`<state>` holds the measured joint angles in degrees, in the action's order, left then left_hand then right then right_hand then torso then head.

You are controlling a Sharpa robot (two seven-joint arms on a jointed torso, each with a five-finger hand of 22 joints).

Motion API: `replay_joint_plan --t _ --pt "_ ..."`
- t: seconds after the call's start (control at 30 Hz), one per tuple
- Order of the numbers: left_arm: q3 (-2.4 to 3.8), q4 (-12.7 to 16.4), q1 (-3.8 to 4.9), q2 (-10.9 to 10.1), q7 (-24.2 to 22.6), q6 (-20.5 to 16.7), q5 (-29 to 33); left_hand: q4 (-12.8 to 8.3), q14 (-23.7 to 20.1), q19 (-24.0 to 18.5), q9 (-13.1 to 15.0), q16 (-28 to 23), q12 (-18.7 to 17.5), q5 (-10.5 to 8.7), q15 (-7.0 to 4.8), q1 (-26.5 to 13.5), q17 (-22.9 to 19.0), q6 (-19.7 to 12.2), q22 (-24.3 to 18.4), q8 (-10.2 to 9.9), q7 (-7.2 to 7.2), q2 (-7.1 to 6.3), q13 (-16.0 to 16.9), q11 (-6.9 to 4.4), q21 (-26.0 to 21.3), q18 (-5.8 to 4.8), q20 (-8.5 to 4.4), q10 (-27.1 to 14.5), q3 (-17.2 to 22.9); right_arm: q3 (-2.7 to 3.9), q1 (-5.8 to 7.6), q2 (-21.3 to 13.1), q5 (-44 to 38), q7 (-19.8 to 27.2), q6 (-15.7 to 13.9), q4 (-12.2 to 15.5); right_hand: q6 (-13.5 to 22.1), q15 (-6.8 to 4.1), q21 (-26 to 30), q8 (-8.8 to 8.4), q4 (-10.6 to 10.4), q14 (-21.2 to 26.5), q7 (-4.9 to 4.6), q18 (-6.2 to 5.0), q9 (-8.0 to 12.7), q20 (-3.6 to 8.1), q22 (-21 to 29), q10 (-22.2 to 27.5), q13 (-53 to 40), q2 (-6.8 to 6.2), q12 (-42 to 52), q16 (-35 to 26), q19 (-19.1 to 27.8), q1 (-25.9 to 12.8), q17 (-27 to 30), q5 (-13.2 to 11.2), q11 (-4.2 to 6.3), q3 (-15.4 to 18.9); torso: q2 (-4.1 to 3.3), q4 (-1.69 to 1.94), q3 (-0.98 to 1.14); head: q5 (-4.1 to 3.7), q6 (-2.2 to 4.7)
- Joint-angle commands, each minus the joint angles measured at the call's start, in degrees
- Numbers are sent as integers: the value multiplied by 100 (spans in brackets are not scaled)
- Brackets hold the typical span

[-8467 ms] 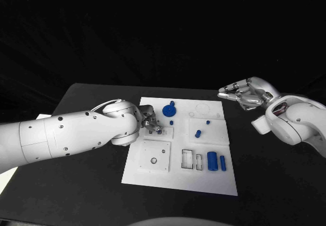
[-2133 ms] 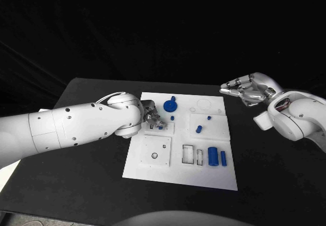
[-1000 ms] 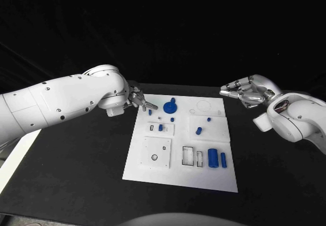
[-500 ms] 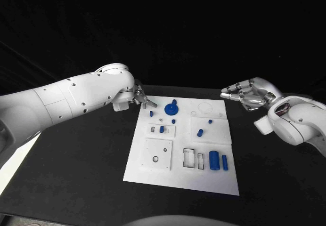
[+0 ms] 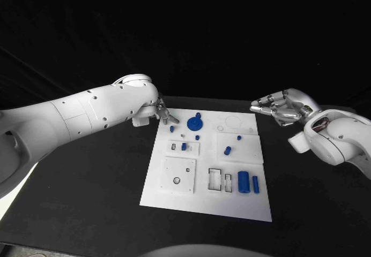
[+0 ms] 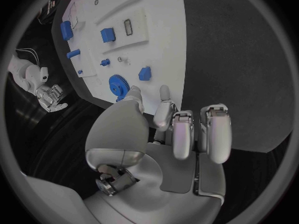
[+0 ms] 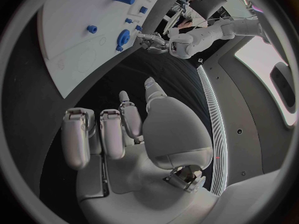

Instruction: Assemble the parts on the task board

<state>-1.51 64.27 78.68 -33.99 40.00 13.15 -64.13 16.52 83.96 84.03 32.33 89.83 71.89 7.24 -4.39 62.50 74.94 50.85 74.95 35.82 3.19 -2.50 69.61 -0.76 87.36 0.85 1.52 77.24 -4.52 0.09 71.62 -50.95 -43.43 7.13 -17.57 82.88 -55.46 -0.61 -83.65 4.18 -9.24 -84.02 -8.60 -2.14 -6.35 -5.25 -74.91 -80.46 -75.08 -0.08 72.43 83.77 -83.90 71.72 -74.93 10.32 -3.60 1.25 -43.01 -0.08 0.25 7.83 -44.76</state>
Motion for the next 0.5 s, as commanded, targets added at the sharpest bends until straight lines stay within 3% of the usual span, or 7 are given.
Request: replay_joint_plan --t 0.03,0.5 --pt "-8 -12 -3 17 -65 238 -59 5 604 476 -12 17 28 -16 -2 52 1506 60 1170 16 -7 11 13 -13 21 -3 31 37 -27 1 -4 8 -9 22 72 -3 34 -15 29 -12 -4 -374 -2 -74 -8 4 -155 34 -266 32 -25 -22 34 -14 -502 37 -5 44 2 2 3 -2 -9" --pt "-20 64 -9 6 -114 286 15 9 604 489 -25 17 93 -13 -33 70 1506 190 1205 80 -50 43 70 -47 46 -11 5 96 -47 1 -7 29 -9 21 87 -19 34 -15 29 -12 -4 -374 -2 -74 -8 4 -155 34 -266 32 -25 -22 34 -14 -502 37 -5 44 8 -1 11 10 -9"
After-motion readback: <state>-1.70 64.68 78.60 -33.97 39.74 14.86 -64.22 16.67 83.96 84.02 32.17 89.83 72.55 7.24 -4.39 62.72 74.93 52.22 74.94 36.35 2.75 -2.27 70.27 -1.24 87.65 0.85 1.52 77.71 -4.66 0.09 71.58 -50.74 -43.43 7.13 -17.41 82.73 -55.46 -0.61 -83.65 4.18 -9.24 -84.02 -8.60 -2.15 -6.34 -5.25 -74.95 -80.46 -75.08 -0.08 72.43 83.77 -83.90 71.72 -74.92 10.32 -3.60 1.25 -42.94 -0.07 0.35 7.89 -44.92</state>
